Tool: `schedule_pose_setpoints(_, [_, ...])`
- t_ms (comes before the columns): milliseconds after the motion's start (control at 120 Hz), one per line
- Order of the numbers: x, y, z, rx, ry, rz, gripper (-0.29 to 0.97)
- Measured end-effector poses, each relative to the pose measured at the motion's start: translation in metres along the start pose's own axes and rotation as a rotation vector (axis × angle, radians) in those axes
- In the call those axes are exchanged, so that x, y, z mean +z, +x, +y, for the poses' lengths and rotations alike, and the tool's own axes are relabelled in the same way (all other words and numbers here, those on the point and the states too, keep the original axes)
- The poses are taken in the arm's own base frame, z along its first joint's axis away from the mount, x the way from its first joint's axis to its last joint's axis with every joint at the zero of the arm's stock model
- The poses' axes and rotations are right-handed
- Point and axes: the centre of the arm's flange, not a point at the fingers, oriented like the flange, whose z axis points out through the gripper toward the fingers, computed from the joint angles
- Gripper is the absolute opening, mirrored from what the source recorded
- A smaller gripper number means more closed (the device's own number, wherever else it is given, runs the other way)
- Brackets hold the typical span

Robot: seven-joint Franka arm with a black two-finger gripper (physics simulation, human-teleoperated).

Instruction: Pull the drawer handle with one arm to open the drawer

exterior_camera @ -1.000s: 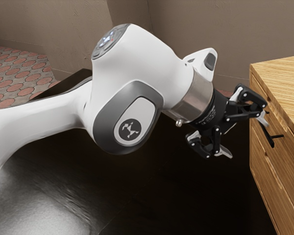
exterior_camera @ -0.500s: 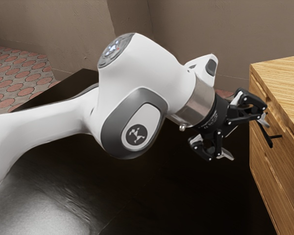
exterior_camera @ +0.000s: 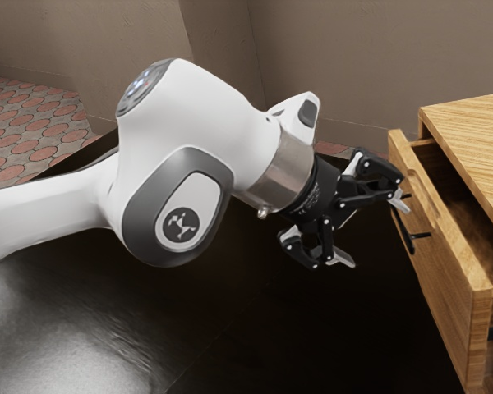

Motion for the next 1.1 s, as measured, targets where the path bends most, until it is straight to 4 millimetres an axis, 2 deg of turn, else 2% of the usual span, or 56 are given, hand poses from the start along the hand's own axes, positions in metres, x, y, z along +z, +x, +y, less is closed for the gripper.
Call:
schedule_pose_setpoints(300, [-0.009,0.001,-0.014,-0.007,0.004,-0.007,0.68])
schedule_pose_setpoints(700, [-0.031,0.007,-0.043,-0.03,0.0,-0.017,0.68])
schedule_pose_setpoints(892, [-0.045,0.016,-0.053,-0.048,-0.012,-0.009,0.68])
schedule_pose_setpoints(1100, [-0.048,0.017,-0.06,-0.053,-0.01,-0.01,0.68])
